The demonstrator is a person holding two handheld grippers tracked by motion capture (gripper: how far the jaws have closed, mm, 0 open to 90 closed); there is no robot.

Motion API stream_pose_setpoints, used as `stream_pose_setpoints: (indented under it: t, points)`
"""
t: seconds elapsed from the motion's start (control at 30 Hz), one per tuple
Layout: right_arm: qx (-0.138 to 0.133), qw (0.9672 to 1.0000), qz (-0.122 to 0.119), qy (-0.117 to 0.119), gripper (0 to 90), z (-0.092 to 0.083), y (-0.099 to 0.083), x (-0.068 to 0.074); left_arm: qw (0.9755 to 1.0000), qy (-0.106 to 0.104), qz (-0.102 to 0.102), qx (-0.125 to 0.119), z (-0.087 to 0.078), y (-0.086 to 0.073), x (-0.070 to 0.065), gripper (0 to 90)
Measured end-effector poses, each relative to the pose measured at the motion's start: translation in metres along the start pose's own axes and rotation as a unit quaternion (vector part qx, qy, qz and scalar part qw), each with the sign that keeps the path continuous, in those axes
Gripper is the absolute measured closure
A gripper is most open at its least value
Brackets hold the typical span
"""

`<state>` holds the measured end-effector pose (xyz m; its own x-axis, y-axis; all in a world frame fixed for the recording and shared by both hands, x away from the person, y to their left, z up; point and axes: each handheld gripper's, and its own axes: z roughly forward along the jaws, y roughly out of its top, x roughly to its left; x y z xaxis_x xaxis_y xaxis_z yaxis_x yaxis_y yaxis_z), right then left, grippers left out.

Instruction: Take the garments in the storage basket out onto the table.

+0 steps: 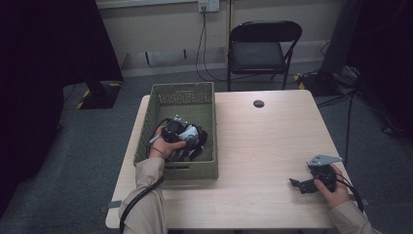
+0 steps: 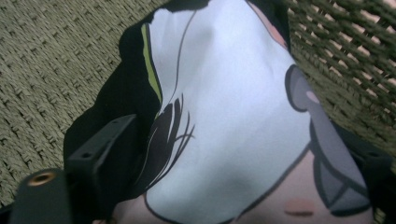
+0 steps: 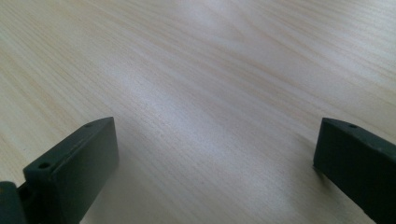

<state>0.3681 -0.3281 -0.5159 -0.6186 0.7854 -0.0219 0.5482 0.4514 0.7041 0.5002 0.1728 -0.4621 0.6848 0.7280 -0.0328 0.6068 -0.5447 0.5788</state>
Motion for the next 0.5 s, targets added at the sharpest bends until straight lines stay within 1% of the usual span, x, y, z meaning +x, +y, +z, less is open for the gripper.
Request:
stream_pose_setpoints:
  t: [0.03,0.1,0.13,0.17,0.2,0.33,0.37,0.47,0.5]
  points:
    - [0.000,1.0000,0.000,0.000,0.0,0.000,0.000,0.000,1.0000,0.001,0.000,0.003,0.000,0.000,0.000,17.9]
    - [0.000,1.0000,0.000,0.000,0.0,0.000,0.000,0.000,1.0000,0.002,-0.005,0.005,0.000,0.001,0.000,24.6]
    - [0.000,1.0000,0.000,0.000,0.0,0.000,0.000,0.000,0.9999,-0.002,-0.009,0.007,0.000,0.000,0.000,27.1]
    - [0.000,1.0000,0.000,0.000,0.0,0.000,0.000,0.000,0.9999,-0.006,-0.011,0.008,0.000,0.000,0.000,33.7]
    - [0.000,1.0000,0.000,0.000,0.0,0.000,0.000,0.000,0.9999,-0.005,-0.013,0.007,0.000,0.000,-0.001,37.7]
    - [0.000,1.0000,0.000,0.000,0.0,0.000,0.000,0.000,0.9999,-0.003,-0.013,0.005,-0.002,0.000,-0.002,50.0]
    - [0.000,1.0000,0.000,0.000,0.0,0.000,0.000,0.000,0.9999,-0.001,-0.016,0.005,-0.004,0.000,-0.002,52.2]
    - [0.000,1.0000,0.000,0.000,0.0,0.000,0.000,0.000,0.9993,0.003,-0.038,0.001,-0.009,0.002,-0.001,54.9]
    - [0.000,1.0000,0.000,0.000,0.0,0.000,0.000,0.000,0.9989,0.004,-0.046,-0.004,-0.011,0.003,0.000,55.3]
